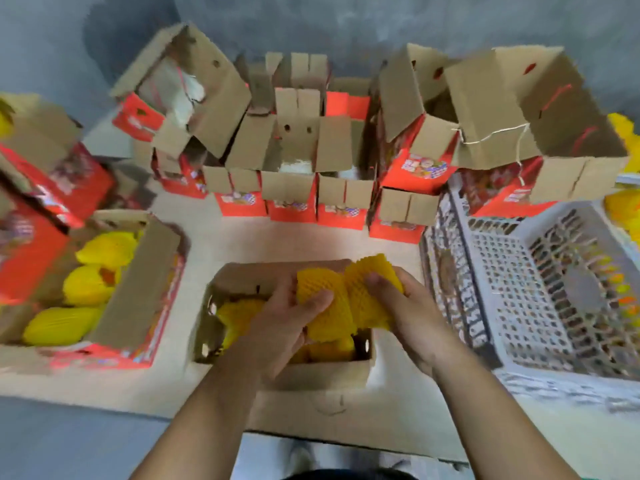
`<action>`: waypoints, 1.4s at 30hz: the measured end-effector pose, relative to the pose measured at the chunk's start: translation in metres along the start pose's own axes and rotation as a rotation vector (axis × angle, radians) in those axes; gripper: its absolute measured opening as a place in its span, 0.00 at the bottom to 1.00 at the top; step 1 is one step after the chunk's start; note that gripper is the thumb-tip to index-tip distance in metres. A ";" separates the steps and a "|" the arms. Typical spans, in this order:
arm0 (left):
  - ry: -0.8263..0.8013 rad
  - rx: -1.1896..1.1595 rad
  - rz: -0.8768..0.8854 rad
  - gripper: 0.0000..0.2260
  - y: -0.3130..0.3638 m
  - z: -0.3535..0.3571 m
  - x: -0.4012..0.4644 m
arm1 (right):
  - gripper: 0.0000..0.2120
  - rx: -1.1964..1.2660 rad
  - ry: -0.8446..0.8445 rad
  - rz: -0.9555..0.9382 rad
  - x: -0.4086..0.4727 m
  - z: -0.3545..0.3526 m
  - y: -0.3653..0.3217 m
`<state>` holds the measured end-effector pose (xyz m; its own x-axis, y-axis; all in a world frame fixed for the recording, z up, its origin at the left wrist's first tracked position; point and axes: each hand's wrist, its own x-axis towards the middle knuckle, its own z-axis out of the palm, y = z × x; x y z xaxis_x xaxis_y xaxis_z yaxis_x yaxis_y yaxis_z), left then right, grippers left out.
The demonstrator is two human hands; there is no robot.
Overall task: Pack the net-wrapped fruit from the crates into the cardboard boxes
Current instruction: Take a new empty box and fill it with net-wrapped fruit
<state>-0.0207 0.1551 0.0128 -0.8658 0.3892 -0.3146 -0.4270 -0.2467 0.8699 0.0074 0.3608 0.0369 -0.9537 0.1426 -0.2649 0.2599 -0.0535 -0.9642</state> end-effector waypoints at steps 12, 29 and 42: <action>0.267 0.717 -0.326 0.22 0.018 -0.092 -0.017 | 0.21 -0.160 0.202 0.100 0.011 0.084 0.046; 0.144 1.350 -0.253 0.30 -0.015 -0.088 0.013 | 0.37 -0.816 -0.096 0.108 0.011 0.092 0.059; 0.231 1.303 -0.153 0.25 0.040 -0.099 -0.006 | 0.16 -0.213 0.321 -0.039 0.014 0.081 0.057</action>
<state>-0.0586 0.0551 0.0121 -0.9110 0.1461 -0.3856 -0.0757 0.8599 0.5048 -0.0032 0.2796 -0.0209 -0.8762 0.4444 -0.1868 0.2826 0.1597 -0.9458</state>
